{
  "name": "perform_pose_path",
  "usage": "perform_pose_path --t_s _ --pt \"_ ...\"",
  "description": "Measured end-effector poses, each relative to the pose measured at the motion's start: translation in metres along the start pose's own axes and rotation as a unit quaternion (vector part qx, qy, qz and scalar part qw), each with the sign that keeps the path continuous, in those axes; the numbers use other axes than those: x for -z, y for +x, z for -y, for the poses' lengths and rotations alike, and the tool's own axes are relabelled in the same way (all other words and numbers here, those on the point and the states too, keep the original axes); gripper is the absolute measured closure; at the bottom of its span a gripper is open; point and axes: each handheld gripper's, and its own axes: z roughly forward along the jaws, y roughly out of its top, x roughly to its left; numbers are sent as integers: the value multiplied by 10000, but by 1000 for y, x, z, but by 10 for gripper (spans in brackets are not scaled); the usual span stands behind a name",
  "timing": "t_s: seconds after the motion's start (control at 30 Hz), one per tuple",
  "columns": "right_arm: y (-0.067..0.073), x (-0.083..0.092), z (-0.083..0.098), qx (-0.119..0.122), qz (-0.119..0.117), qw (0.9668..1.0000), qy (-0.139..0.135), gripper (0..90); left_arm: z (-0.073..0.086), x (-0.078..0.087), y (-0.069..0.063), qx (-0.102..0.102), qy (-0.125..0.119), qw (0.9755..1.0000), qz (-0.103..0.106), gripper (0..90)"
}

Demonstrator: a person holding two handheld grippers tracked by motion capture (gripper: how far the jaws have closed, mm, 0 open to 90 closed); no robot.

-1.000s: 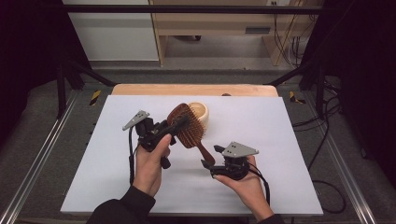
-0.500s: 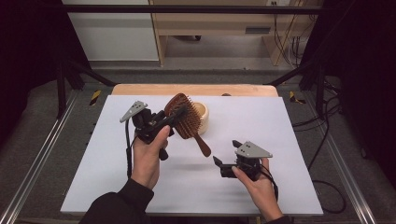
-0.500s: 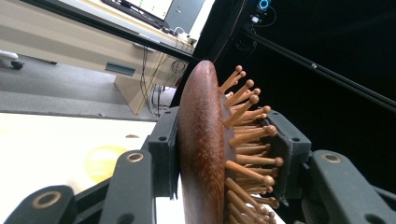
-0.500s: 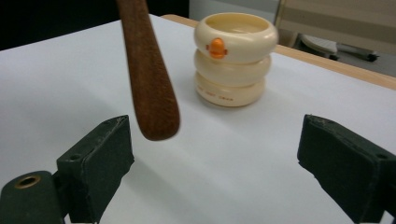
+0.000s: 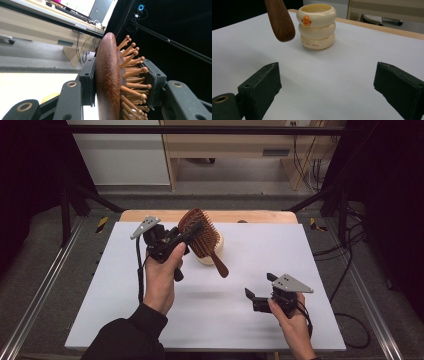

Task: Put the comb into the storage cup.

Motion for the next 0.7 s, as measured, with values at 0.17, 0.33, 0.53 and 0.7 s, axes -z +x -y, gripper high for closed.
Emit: perform_pose_path --t_s 0.17,0.33,0.53,0.7 --pt "-6 -1 2 -24 46 10000 -34 73 -8 -9 4 55 -89 9999 -51 521" --pt "-9 -2 4 -45 42 10000 -72 73 -16 -21 11 91 -158 9998 -106 520" --pt "-11 -3 7 -59 111 9999 -108 72 -25 -34 18 64 -220 9996 -177 520" --pt "-12 -4 8 -90 74 9999 -105 70 -28 -44 22 59 -219 9995 -197 520"
